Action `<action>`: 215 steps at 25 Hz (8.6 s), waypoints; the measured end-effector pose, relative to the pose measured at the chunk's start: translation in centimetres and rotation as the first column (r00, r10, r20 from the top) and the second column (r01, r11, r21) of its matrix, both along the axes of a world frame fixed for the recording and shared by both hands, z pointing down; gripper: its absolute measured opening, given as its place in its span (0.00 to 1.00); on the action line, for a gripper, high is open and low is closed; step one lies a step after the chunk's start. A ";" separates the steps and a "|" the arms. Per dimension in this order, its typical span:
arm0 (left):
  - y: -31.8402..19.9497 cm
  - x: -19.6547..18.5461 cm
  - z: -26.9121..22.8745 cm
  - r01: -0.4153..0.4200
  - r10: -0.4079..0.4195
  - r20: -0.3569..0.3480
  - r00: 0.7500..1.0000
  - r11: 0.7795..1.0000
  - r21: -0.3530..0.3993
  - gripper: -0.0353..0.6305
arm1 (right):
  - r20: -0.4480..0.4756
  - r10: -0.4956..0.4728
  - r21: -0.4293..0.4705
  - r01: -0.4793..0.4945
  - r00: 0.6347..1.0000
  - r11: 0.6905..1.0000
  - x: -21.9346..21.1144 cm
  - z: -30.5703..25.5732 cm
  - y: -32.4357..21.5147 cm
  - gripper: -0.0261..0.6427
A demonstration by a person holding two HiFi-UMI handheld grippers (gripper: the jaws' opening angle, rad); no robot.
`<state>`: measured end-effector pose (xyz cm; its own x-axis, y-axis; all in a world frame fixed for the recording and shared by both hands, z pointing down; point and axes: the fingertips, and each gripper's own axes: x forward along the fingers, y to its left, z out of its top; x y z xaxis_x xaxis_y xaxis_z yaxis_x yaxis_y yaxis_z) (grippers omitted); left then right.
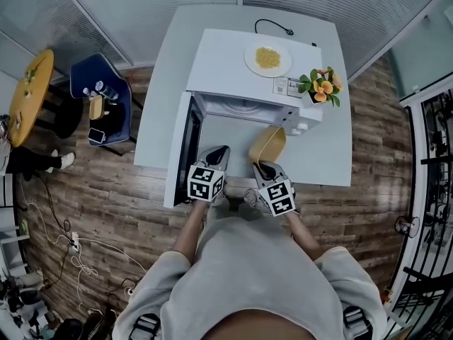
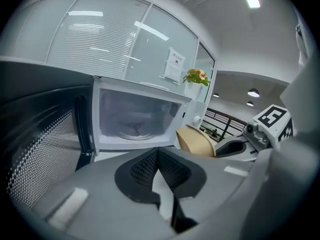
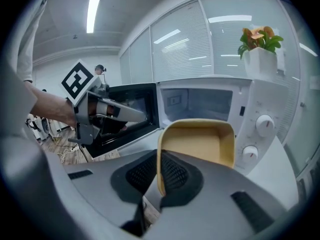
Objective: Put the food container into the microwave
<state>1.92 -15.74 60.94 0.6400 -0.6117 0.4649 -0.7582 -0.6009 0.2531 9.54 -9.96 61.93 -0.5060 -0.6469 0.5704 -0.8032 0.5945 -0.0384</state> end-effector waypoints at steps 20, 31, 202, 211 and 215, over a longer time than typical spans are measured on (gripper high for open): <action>-0.7 0.4 0.4 -0.135 0.133 -0.059 0.989 0.991 -0.024 0.07 | -0.098 -0.017 0.012 0.018 0.995 1.000 -3.0 0.0 -4.2 0.07; -0.5 -0.3 0.3 -0.107 0.106 -0.064 0.992 0.994 -0.019 0.07 | -0.272 -0.185 0.006 0.194 0.944 0.981 -3.0 1.0 -5.1 0.07; 0.3 -0.3 -0.6 -0.148 0.148 -0.024 0.989 0.989 0.012 0.07 | -0.710 -0.216 0.066 0.369 0.670 0.927 -3.0 3.4 -15.2 0.06; -0.9 0.2 -1.4 -0.156 0.157 -0.013 0.988 0.987 0.033 0.07 | -0.511 -0.097 0.106 0.175 0.854 0.979 -1.6 0.9 -14.0 0.06; -1.5 0.5 -1.6 -0.164 0.164 -0.005 0.986 0.985 0.046 0.07 | -0.440 -0.040 0.126 0.106 0.897 0.986 -0.6 0.0 -13.4 0.06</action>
<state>2.42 -17.24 59.34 0.7376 -0.5184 0.4328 -0.6461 -0.7280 0.2292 8.94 -23.38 61.91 -0.2781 -0.7089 0.6482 -0.6743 0.6247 0.3939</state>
